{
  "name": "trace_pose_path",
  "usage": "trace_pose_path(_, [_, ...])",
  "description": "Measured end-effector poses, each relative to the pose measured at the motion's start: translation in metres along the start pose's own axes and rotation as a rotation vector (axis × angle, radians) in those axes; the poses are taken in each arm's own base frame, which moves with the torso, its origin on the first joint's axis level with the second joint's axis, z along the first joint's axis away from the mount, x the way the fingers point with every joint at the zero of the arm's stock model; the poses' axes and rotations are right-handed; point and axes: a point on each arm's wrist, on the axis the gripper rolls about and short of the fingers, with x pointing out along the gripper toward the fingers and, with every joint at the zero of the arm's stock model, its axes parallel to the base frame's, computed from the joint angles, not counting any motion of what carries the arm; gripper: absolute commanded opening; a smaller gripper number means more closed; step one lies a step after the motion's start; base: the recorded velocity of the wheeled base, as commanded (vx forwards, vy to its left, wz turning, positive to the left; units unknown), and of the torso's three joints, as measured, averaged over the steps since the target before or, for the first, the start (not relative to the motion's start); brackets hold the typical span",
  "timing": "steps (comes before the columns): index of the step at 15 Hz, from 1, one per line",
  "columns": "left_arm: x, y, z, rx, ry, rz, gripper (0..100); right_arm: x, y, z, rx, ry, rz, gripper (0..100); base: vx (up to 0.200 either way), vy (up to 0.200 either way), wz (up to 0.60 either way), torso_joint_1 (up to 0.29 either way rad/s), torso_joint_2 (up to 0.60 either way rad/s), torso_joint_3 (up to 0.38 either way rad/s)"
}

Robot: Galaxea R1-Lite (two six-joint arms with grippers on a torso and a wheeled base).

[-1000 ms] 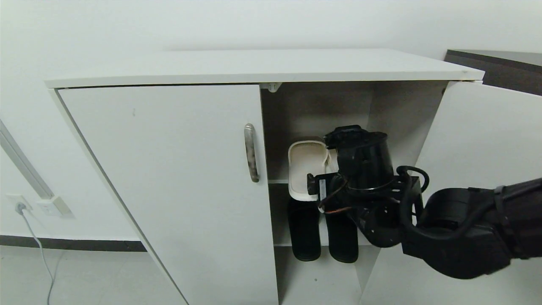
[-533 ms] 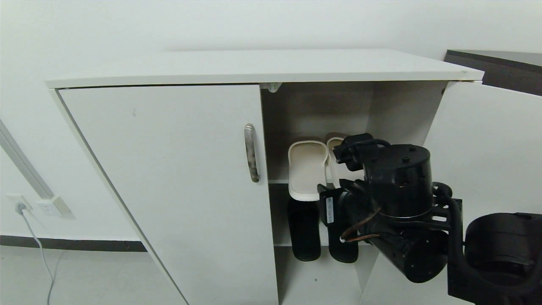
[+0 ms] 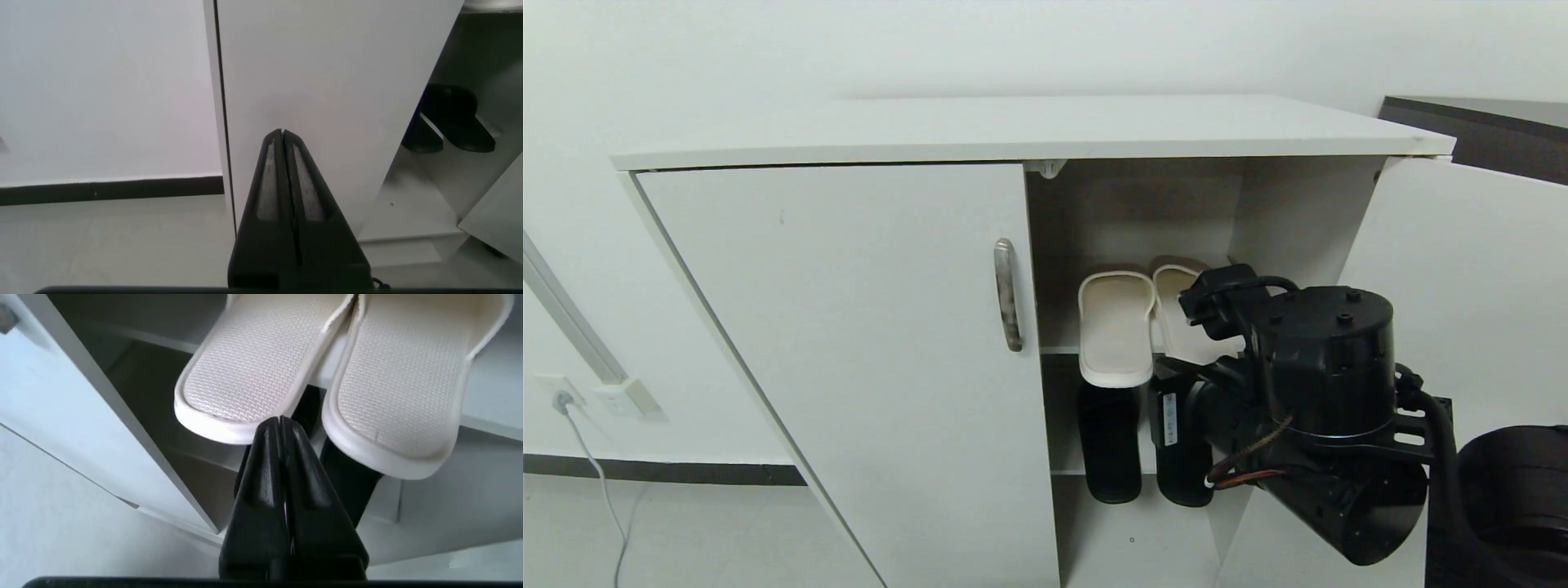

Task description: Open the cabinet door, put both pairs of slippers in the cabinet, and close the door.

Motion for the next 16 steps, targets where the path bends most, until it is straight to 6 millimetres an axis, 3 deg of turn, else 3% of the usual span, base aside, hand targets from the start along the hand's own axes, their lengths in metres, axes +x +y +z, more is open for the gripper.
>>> trace_pose_path(4, [0.0,0.0,0.0,0.0,0.0,0.0,0,0.002,0.0,-0.008,-0.014,0.017,-0.003,0,0.0,0.0,0.0,0.0,0.0,0.0])
trace_pose_path(16, [0.0,0.0,0.0,0.0,0.0,-0.001,0,0.009,0.0,-0.023,-0.048,0.049,-0.013,0,-0.2,0.0,0.0,0.002,0.0,0.003])
